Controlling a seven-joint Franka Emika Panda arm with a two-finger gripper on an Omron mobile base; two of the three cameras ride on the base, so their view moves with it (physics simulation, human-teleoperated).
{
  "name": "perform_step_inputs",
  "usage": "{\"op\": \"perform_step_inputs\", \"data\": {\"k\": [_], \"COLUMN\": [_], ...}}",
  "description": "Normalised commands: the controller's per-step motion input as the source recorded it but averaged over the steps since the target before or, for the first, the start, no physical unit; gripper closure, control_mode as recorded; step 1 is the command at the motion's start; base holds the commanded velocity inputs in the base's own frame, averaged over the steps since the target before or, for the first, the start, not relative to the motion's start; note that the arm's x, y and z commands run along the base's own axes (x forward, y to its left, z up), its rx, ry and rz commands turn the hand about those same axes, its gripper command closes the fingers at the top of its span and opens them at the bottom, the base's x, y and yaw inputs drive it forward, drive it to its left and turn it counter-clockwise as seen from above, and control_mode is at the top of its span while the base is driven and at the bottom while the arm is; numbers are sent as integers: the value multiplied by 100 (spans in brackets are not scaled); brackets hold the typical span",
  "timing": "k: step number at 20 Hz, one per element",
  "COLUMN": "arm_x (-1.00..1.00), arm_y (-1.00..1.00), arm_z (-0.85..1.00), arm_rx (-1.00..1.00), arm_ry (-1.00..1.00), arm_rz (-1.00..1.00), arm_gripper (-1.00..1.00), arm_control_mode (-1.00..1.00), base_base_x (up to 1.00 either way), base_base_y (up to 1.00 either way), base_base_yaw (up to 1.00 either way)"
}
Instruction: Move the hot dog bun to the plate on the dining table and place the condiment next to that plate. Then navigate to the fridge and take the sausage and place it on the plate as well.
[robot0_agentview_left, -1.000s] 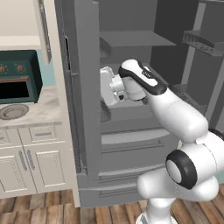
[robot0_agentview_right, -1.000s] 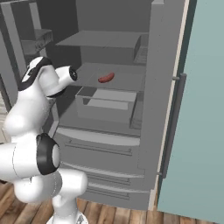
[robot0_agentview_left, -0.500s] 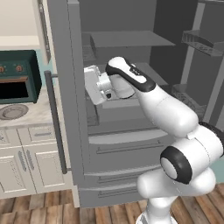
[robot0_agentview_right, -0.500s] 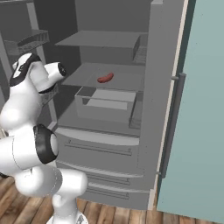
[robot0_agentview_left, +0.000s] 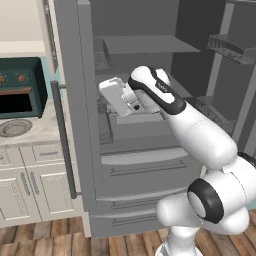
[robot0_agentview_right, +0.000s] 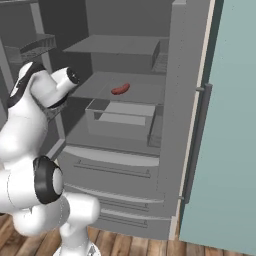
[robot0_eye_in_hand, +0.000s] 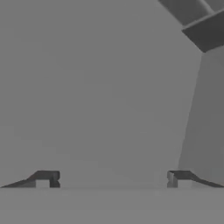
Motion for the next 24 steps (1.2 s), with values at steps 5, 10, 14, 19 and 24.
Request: {"op": "perform_step_inputs", "data": {"k": [5, 10, 14, 19, 24], "arm_x": [-9, -17, -38, -88, -100], "arm_y": [-84, -83, -73, -71, -55], "arm_z": [18, 15, 1, 0, 0], "arm_rx": [-10, -16, -32, -31, -15], "arm_ry": [-4, -7, -17, -23, -22], "arm_rz": [-22, -26, -27, -28, -30], "arm_gripper": [-100, -100, -100, -100, -100], "arm_control_mode": [-100, -100, -100, -100, -100], "base_base_x": [0, 0, 0, 0, 0], "base_base_y": [0, 0, 0, 0, 0], "base_base_yaw": [0, 0, 0, 0, 0]}}
